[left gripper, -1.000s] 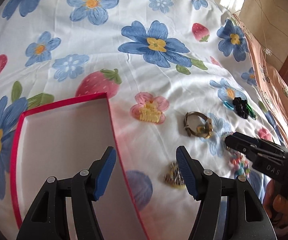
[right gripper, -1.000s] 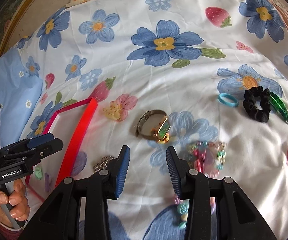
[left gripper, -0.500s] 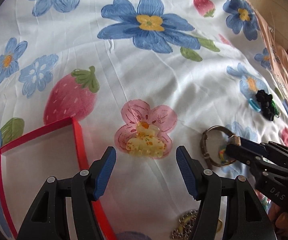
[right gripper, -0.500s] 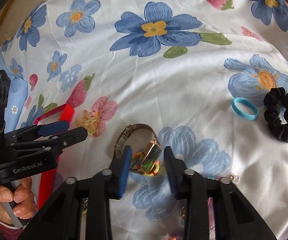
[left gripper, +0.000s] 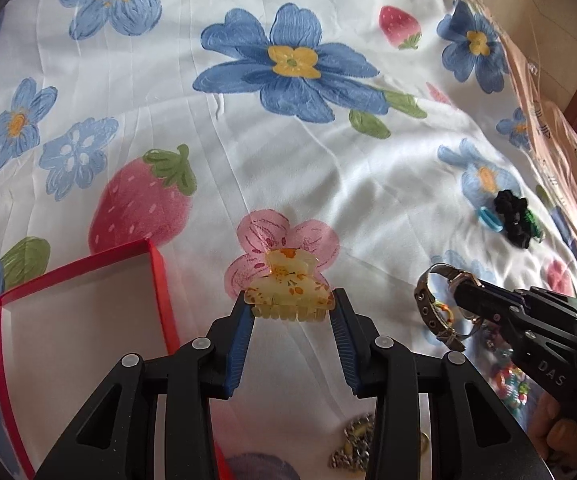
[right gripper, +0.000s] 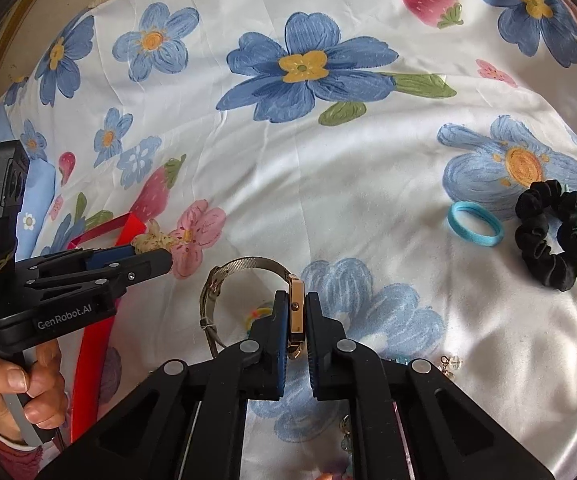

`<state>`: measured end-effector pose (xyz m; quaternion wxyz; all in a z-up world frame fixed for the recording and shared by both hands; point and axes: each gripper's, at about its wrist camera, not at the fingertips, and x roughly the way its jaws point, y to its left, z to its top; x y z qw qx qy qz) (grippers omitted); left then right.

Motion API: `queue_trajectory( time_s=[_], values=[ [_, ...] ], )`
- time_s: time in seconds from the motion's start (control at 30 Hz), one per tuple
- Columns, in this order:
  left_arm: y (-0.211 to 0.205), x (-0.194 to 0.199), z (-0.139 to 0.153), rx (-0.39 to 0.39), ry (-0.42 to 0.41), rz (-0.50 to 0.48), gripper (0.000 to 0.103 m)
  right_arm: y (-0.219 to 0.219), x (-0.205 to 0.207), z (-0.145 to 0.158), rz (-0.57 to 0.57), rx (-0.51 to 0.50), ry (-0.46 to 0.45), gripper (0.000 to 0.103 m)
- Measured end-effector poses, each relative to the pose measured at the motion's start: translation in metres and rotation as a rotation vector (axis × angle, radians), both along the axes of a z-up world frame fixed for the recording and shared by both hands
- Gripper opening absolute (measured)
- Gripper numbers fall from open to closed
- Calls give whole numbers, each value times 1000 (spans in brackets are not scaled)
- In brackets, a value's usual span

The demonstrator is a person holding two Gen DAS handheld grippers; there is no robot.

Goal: Organize jewelry
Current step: 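Carry the claw clip and watch into the red box and open both tools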

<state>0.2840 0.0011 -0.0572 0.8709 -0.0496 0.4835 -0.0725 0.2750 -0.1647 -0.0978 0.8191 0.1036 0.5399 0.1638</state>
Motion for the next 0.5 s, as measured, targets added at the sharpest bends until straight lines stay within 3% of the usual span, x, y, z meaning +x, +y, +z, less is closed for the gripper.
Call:
queue_trajectory(
  time_s=[0.5],
  values=[
    [59, -108, 53, -81, -80, 91, 38, 49, -19, 41, 111, 29, -66, 7]
  ],
)
